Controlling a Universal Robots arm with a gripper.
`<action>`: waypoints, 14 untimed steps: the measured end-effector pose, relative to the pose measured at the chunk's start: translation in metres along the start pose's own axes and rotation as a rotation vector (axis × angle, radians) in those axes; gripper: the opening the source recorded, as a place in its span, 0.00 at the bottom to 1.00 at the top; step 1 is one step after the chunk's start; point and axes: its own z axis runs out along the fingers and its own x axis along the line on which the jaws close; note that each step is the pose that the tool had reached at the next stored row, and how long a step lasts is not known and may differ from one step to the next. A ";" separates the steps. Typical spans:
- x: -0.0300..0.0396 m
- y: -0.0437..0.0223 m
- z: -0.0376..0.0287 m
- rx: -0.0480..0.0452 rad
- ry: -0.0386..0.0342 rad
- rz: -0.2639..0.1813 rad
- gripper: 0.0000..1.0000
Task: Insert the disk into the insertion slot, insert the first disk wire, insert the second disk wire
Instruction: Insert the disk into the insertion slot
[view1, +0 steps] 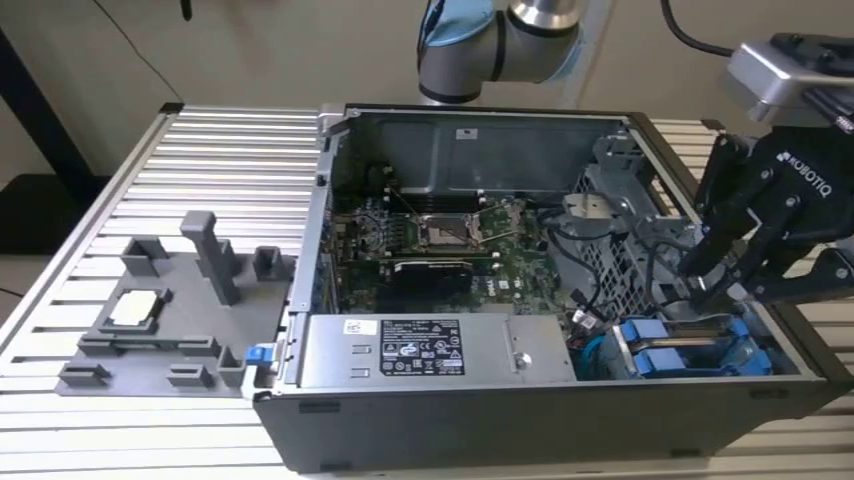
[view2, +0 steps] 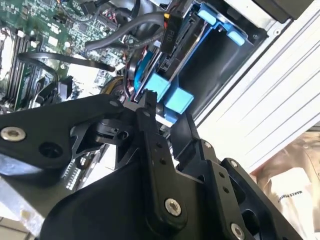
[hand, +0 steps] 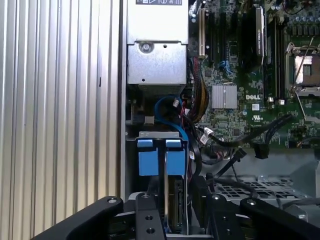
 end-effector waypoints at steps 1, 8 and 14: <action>-0.0001 0.0002 -0.0020 0.0007 0.0000 0.000 0.40; -0.0001 0.0002 -0.0024 0.0646 -0.0639 -0.014 0.40; 0.0000 0.0002 -0.0016 0.1047 -0.0636 -0.075 0.40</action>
